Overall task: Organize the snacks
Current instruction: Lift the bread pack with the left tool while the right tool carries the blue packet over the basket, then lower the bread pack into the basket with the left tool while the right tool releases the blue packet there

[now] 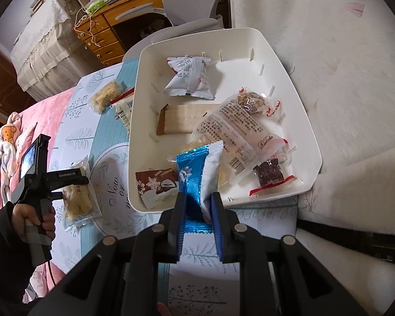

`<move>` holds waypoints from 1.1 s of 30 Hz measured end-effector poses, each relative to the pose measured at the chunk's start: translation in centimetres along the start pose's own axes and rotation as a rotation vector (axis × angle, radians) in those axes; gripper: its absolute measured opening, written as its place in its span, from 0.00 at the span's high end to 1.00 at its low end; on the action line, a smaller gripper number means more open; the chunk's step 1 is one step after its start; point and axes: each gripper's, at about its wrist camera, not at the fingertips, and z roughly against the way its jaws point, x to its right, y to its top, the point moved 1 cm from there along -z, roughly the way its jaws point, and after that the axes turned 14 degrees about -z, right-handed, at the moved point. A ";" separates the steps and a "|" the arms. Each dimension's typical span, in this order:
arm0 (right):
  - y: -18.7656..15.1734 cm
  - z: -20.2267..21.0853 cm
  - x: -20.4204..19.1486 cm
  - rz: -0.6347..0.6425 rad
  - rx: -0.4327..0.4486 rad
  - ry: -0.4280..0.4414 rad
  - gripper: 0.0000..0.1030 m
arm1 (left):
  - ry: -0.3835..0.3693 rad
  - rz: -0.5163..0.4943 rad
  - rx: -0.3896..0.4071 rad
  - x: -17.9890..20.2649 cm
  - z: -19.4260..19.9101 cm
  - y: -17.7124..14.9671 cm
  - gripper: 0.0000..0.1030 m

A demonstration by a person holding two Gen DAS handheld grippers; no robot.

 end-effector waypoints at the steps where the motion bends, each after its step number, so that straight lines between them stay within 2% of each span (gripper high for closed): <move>1: 0.1 -0.1 0.1 0.004 -0.001 0.005 0.82 | 0.008 -0.008 0.005 0.3 0.5 -0.2 0.16; 12: 1.4 -0.6 1.3 0.036 0.024 0.081 0.82 | -0.041 -0.083 0.111 3.9 8.9 -2.3 0.16; 16: 1.9 -0.9 2.0 0.027 0.043 0.106 0.82 | -0.067 -0.156 0.177 6.6 11.9 -2.7 0.15; 26: 2.3 -1.5 4.5 -0.030 0.081 0.179 0.82 | -0.241 -0.335 0.342 13.9 15.7 -2.7 0.15; 33: 2.3 -1.6 6.3 -0.079 0.101 0.201 0.80 | -0.368 -0.438 0.389 19.0 15.5 -2.6 0.14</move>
